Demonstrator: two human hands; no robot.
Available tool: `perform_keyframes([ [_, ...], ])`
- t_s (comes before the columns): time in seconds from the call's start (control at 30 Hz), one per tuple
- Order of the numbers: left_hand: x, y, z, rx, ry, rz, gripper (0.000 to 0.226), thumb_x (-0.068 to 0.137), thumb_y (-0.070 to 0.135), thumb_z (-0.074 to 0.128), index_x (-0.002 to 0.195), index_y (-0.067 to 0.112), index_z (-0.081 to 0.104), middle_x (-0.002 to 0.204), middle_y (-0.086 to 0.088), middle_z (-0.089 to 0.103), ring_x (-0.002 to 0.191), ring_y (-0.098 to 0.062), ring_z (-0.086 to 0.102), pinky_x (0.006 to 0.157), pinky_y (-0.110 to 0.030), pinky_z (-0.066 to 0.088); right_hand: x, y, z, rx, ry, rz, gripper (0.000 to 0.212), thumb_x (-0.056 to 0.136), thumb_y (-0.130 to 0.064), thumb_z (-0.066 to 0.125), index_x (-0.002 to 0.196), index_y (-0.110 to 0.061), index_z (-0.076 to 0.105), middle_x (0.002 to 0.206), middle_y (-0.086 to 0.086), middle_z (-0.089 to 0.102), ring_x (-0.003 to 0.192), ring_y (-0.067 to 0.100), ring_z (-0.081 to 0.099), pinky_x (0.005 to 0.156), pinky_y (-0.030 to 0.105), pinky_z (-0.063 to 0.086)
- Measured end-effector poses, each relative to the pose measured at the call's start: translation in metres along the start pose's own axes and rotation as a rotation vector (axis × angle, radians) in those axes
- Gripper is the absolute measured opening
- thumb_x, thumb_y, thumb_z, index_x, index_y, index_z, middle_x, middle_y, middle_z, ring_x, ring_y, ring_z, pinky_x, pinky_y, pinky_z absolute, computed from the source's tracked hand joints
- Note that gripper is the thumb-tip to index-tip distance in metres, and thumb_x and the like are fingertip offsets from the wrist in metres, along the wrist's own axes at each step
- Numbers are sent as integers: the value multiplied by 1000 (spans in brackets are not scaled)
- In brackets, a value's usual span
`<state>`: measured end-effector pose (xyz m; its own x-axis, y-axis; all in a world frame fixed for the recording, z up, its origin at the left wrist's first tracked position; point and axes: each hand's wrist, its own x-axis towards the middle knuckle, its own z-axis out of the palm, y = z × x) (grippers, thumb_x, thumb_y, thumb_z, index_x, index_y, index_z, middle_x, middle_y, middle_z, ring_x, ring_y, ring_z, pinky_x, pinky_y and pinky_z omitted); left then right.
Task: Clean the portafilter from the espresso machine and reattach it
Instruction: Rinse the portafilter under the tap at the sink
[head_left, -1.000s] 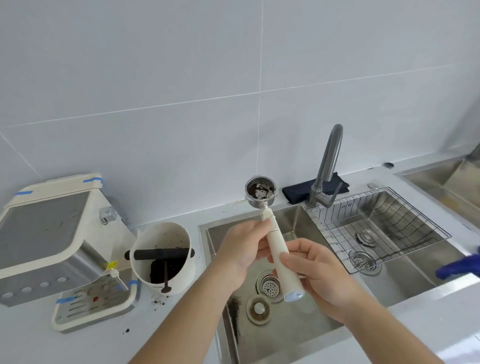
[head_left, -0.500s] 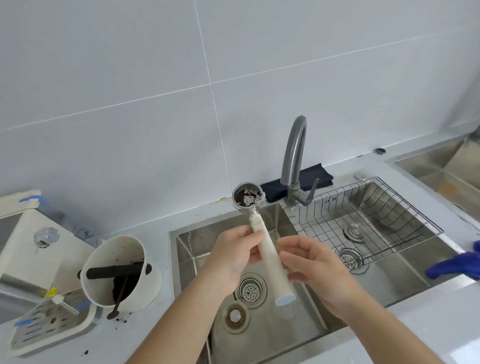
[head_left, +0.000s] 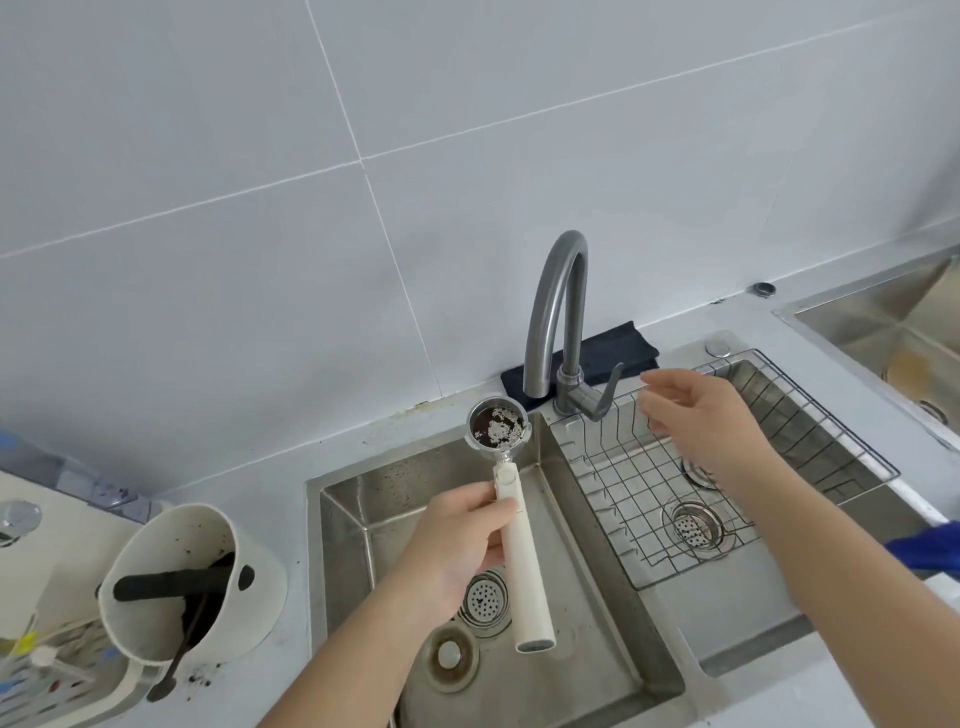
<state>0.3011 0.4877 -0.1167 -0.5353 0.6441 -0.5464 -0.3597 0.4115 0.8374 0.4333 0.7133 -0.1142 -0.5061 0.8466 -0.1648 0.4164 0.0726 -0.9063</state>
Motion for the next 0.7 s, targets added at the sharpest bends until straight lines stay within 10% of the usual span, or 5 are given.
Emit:
perform_keyframes([
  [0.23,14,-5,8,91,-61,-51,19,92,5,57,104,6,71,89,-11,68,84,-24,65,90,-46,54,75,15,24,-395,17,-136,40,96,-21,52,136,-16,55,130,6,63,115,23,59,88,30,45],
  [0.7,23,-12,13,107,-95,-113,23,93,3,57,97,18,73,88,-8,72,87,-22,71,93,-49,53,111,27,37,-572,27,-154,15,91,-20,59,95,-11,70,87,5,71,78,23,60,70,33,52],
])
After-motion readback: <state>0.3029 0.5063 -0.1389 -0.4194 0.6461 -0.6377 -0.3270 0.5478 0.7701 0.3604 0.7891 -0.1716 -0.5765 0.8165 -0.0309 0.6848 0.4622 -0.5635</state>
